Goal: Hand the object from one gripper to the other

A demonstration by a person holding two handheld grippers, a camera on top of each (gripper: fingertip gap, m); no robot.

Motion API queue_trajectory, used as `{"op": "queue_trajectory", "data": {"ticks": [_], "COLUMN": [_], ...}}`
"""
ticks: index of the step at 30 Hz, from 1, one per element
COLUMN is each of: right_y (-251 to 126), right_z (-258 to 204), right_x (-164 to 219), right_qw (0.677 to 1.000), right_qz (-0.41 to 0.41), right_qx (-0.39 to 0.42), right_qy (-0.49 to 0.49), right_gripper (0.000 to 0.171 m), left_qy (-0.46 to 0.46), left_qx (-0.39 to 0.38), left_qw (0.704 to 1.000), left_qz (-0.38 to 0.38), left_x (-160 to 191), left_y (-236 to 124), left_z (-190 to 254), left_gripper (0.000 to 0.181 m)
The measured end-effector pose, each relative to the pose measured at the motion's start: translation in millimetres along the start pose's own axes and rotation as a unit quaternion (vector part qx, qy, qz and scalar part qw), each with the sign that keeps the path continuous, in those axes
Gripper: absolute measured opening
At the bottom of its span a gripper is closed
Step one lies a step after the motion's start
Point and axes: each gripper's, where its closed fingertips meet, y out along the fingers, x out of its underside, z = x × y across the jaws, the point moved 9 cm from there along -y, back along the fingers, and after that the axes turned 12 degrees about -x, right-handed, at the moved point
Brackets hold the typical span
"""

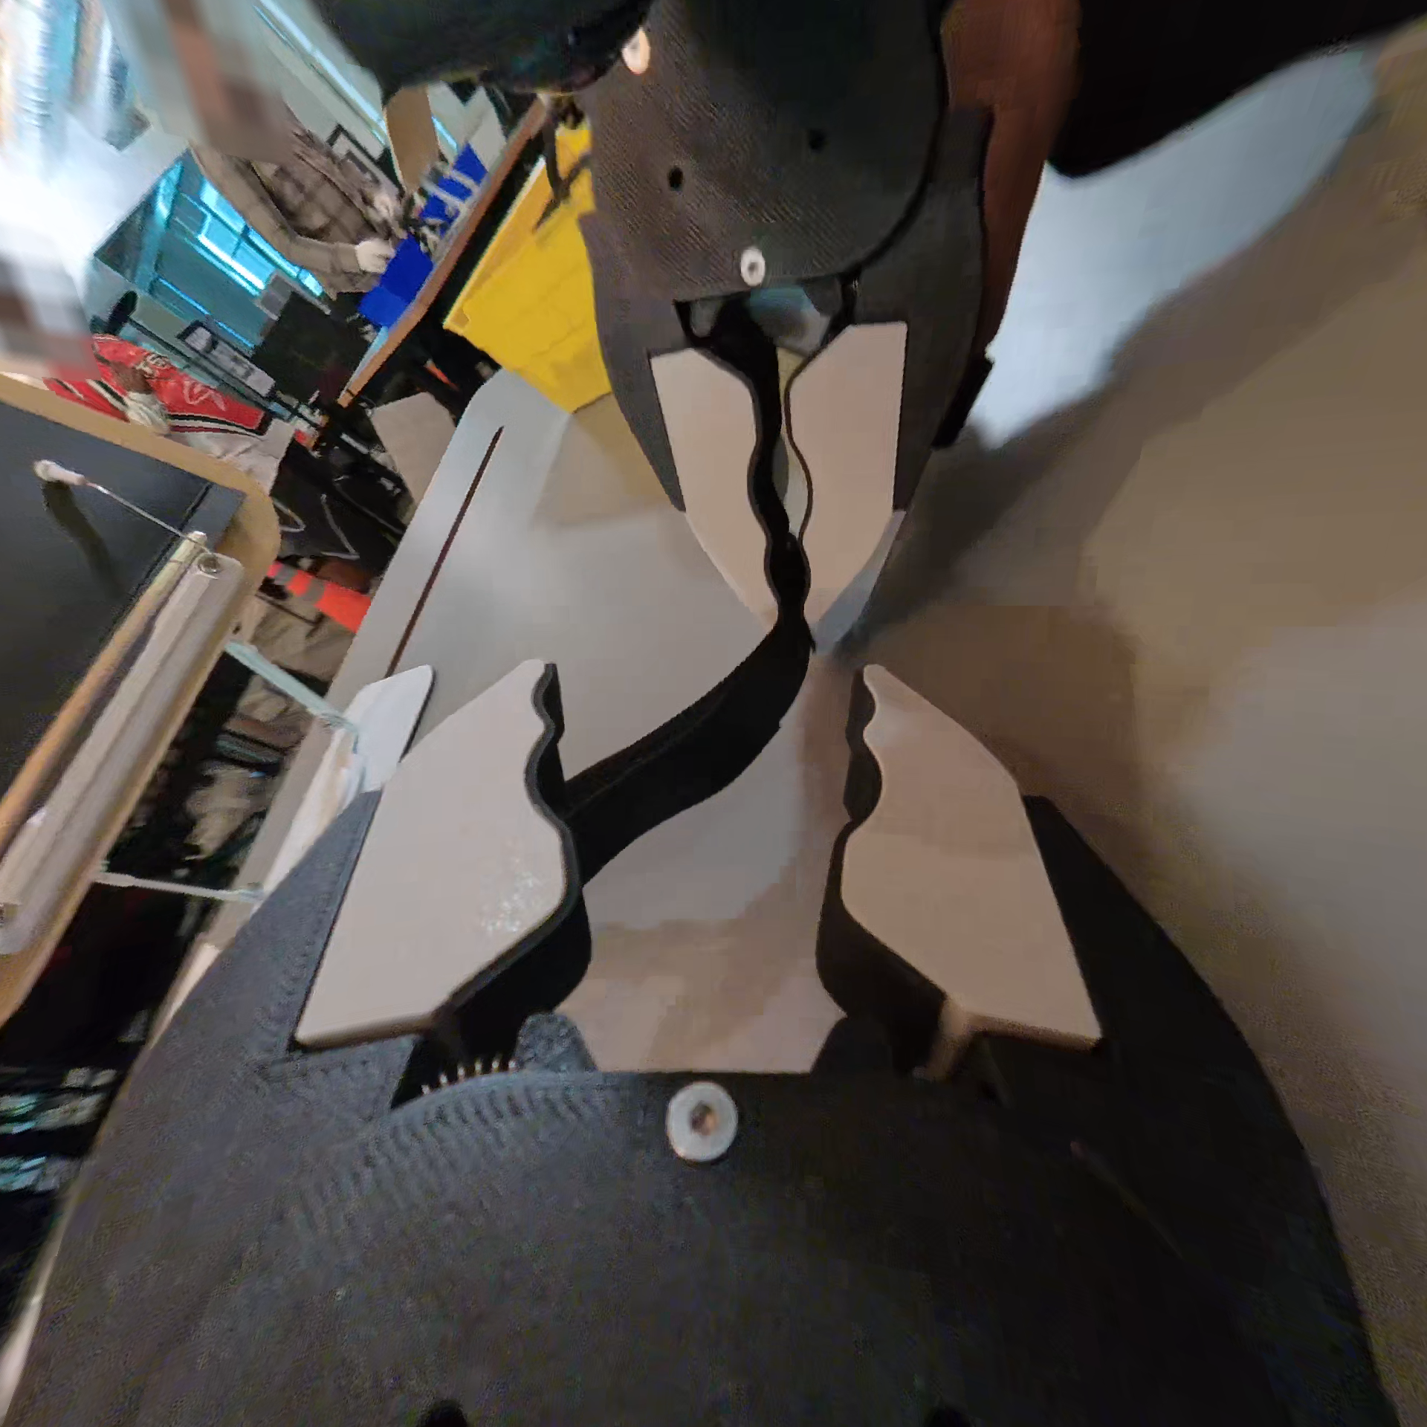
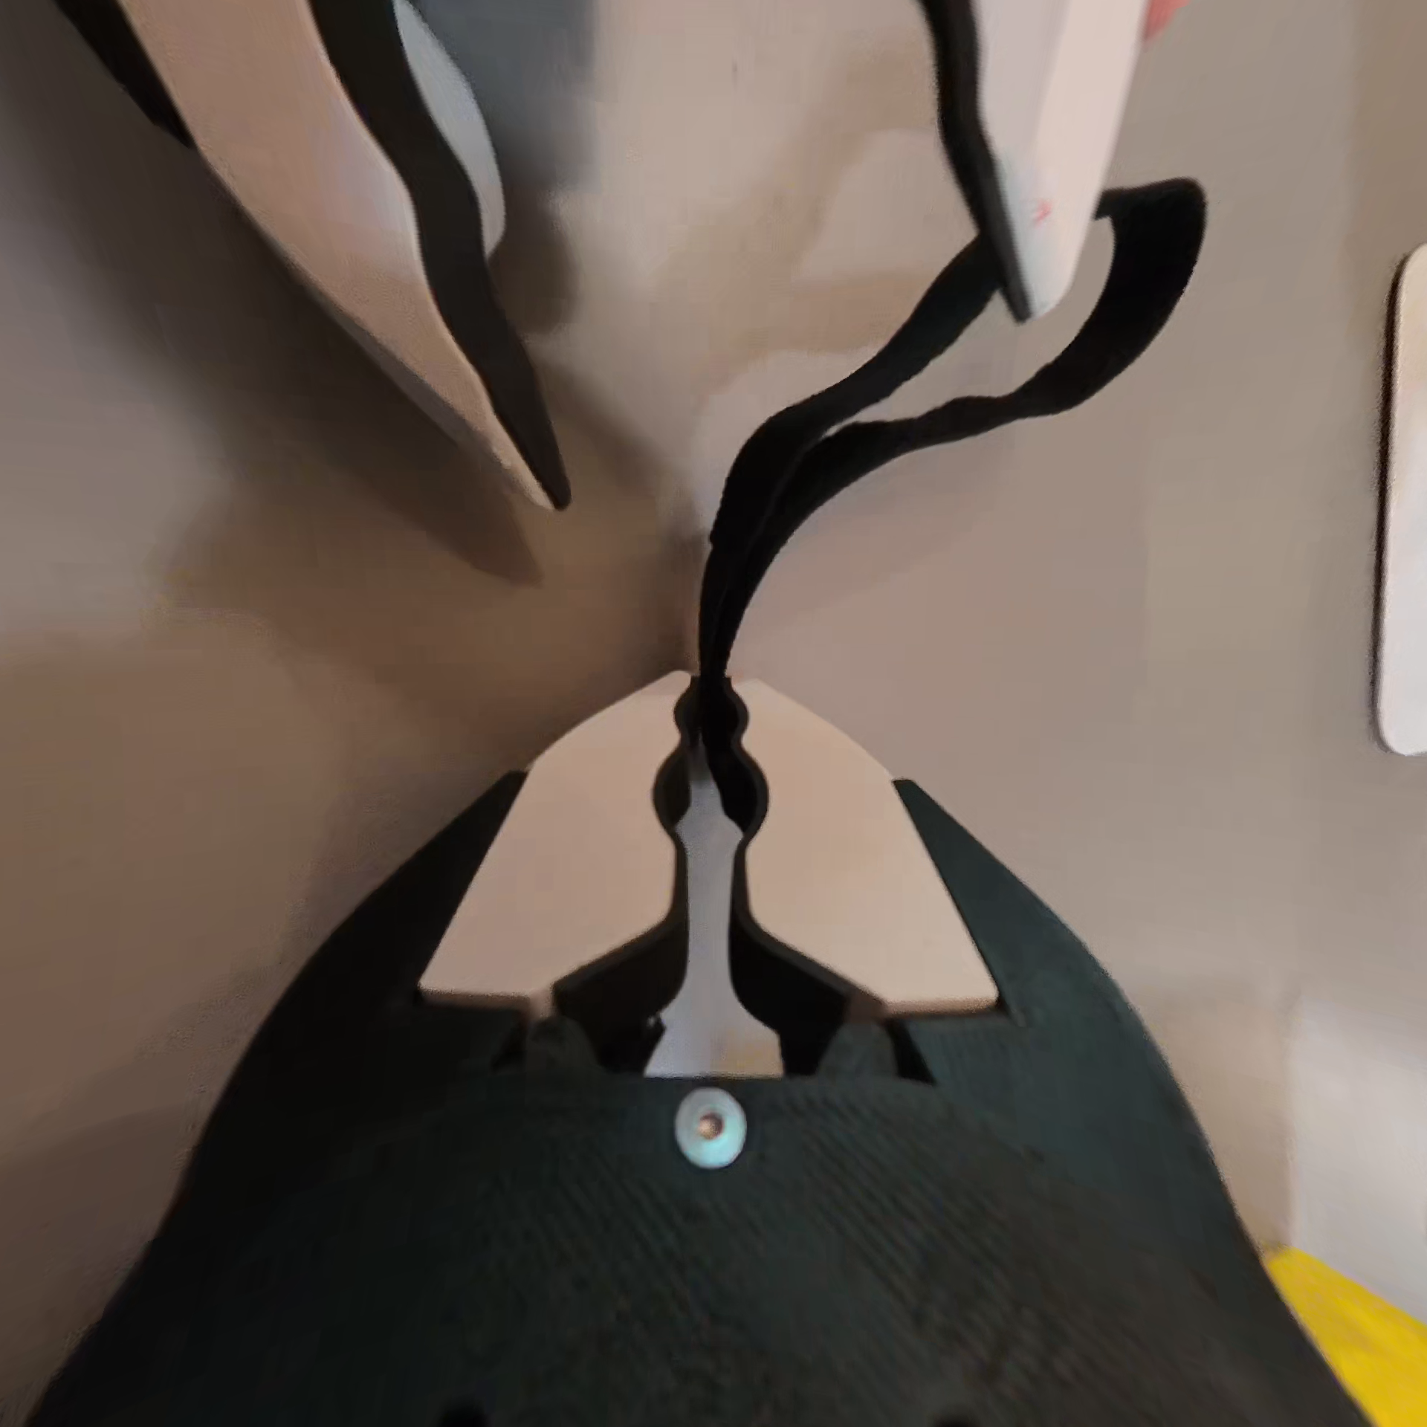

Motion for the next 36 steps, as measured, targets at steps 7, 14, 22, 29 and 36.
{"op": "queue_trajectory", "data": {"ticks": [7,14,22,29,36], "right_y": [1.8,1.0,-6.8,-25.1,-66.9], "right_z": [-9.2,-17.9,-10.6,1.9,17.1], "right_x": [-8.5,-19.4,-18.9,-23.9,-24.7], "right_qw": [0.994,0.971,0.956,0.947,0.926], "right_qz": [-0.073,-0.119,-0.073,0.039,0.247], "right_qx": [0.046,0.131,0.217,0.285,0.285], "right_qy": [-0.068,-0.16,-0.183,-0.141,0.01], "right_gripper": [0.004,0.004,0.006,0.04,0.064], "left_qy": [0.061,0.121,0.102,-0.047,-0.197], "left_qx": [0.019,0.0,-0.002,-0.018,-0.015], "left_qw": [0.997,0.989,0.988,0.993,0.977], "left_qz": [-0.034,-0.087,-0.119,-0.104,-0.079], "left_x": [5.2,14.7,17.4,16.4,21.0], "left_y": [4.1,7.4,7.4,4.7,-0.5], "left_z": [10.9,12.1,8.4,-12.5,-32.0], "left_gripper": [0.075,0.06,0.007,0.006,0.005]}}
